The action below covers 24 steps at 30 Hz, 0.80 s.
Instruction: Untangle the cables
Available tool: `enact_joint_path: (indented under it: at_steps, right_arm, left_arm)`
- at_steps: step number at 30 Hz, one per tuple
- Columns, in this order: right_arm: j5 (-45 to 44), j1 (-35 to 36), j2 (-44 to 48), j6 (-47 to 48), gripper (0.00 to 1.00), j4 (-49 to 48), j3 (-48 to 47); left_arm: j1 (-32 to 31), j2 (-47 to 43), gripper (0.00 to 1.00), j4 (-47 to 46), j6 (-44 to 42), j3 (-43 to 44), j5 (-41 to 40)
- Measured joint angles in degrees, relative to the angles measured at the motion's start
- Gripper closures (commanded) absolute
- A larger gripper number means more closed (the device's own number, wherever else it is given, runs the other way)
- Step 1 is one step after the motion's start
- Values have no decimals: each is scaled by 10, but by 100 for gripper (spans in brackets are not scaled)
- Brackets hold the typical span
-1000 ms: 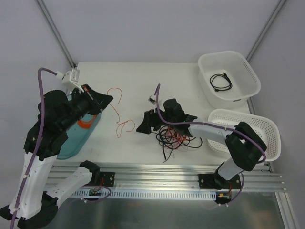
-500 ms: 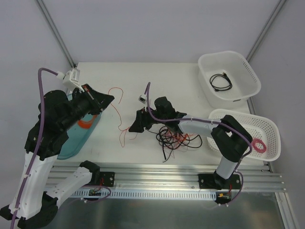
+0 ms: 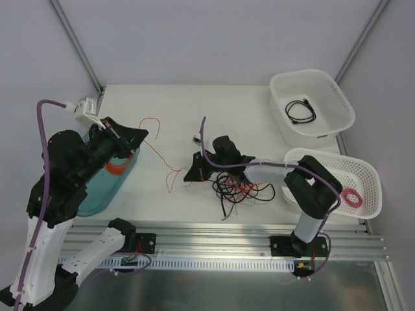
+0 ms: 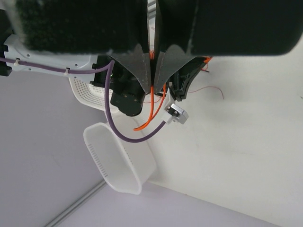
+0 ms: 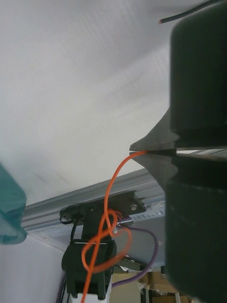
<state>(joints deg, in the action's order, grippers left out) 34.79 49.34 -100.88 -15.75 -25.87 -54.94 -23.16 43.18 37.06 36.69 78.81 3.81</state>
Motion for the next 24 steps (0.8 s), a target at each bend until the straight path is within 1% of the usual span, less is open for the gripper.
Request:
enact_joint_path:
  at_steps: [7,11,20,24]
  right_arm:
    - [-9,-44,19,-1,99,26,44]
    - [-15,-56,36,1,99,39,49]
    - [-15,-56,49,4,99,58,49]
    - [-15,-56,66,8,99,71,50]
  left_arm:
    - [0,-35,100,-4,-1,-4,-60]
    - [0,-43,100,-8,0,-17,-87]
    - [0,-42,100,-8,0,-50,-89]
    - [0,-42,100,-13,1,-80,-84]
